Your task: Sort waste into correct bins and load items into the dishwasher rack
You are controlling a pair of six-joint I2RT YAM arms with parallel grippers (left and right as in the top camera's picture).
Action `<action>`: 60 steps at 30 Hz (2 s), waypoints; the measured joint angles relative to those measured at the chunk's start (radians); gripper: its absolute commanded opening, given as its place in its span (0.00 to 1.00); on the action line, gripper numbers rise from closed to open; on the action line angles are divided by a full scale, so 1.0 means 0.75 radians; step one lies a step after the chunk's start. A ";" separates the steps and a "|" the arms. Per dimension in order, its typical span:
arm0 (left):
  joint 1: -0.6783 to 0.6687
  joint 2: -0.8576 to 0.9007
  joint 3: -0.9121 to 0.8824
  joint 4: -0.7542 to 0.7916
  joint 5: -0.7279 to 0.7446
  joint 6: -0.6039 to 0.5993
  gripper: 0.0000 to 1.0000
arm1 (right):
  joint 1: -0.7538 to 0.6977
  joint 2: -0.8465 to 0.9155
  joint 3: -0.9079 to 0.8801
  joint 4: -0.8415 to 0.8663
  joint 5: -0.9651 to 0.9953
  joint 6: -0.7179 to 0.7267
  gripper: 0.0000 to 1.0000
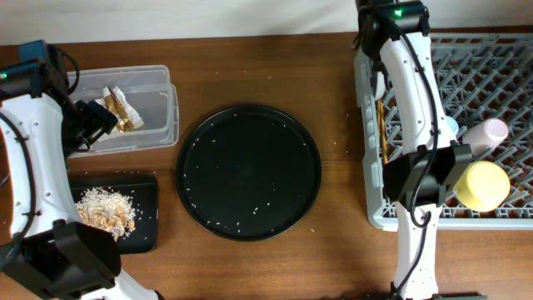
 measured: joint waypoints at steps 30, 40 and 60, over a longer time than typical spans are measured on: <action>0.000 -0.002 0.005 -0.002 0.006 0.001 1.00 | 0.099 -1.419 -1.727 0.679 -0.973 -0.073 0.98; 0.000 -0.004 0.009 0.001 0.004 0.000 1.00 | 0.116 -2.506 -2.988 1.740 -1.167 -0.225 0.98; 0.000 -0.004 0.009 0.001 0.005 0.000 1.00 | -0.193 -3.152 -3.446 2.035 -1.150 -0.485 0.98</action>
